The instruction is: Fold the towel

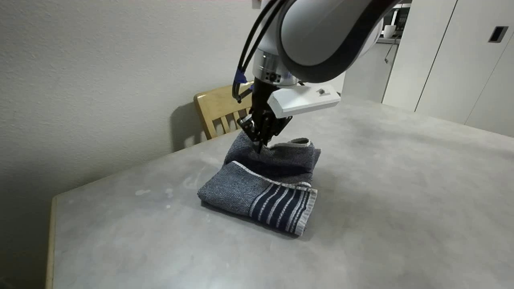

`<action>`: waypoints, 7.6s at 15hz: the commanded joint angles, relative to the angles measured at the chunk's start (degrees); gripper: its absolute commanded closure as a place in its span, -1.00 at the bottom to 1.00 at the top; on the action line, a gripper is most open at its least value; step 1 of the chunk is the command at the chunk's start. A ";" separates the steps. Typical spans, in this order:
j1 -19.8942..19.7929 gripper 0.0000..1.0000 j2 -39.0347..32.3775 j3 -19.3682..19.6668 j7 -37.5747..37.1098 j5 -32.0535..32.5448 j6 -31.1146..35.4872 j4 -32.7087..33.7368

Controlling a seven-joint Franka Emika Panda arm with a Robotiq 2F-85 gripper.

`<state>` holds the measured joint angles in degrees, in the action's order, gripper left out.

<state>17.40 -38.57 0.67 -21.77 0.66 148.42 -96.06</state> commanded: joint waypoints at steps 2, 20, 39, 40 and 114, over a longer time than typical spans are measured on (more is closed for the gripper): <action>1.43 0.95 -0.35 0.60 1.01 2.96 -0.19 0.37; 4.82 0.95 4.42 3.15 -2.26 9.93 -1.75 -3.13; 5.91 0.81 2.33 2.29 -2.19 11.22 -1.57 -1.15; 5.91 0.81 2.33 2.29 -2.19 11.22 -1.58 -1.16; 3.28 0.96 0.96 -9.47 -4.36 -11.57 -1.17 -0.96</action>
<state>19.77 -38.00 -9.76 -25.72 -11.01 146.79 -96.60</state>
